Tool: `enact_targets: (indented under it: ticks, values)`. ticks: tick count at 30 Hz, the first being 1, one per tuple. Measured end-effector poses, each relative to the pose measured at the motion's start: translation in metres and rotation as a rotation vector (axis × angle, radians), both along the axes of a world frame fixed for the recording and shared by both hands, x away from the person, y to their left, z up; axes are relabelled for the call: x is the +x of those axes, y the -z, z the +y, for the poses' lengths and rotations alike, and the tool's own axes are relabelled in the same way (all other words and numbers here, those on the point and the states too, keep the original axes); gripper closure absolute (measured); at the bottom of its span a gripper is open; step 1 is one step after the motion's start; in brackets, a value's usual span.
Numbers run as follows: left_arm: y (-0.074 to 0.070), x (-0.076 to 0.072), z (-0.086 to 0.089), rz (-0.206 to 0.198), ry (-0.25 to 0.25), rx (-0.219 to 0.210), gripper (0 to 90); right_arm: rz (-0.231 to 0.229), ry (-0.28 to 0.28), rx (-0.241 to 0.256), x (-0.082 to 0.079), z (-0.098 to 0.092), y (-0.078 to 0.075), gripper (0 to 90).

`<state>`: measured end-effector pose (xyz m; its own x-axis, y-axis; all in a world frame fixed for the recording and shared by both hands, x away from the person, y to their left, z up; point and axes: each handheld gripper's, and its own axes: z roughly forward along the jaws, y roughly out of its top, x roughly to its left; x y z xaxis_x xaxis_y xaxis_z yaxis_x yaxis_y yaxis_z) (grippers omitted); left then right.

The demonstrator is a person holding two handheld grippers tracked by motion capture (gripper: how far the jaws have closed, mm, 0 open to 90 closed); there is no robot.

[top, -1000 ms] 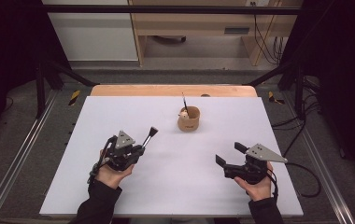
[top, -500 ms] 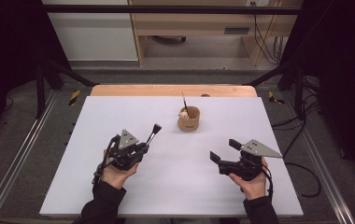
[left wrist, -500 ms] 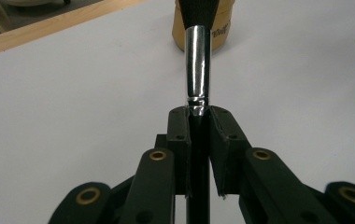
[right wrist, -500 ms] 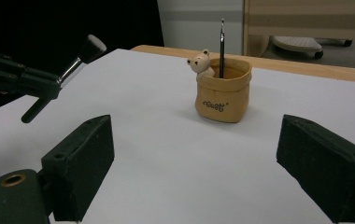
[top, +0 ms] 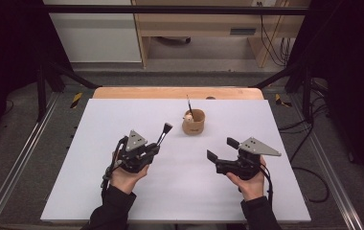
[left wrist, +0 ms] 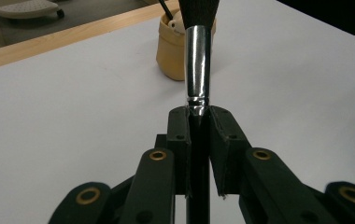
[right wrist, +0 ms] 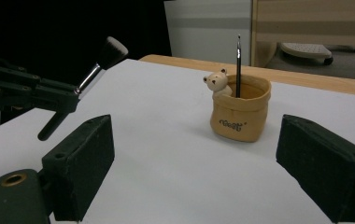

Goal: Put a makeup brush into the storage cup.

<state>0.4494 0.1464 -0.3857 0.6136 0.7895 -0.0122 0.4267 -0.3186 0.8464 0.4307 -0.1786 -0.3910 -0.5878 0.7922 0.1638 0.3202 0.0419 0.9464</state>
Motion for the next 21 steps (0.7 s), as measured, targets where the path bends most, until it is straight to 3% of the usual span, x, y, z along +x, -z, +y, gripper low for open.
enact_targets:
  ticks: [11,17,21]
  values:
    - [0.000,-0.003,-0.005,-0.011,-0.013,-0.023,78.7,0.007,0.018,0.047,0.002,0.006,-0.005,12.4]
    - [0.004,-0.005,-0.008,-0.013,-0.024,-0.065,78.7,0.008,0.025,0.061,0.002,0.010,-0.007,12.2]
    - [0.007,-0.008,-0.009,-0.008,-0.014,-0.099,78.7,0.012,0.031,0.108,0.002,0.013,-0.009,12.9]
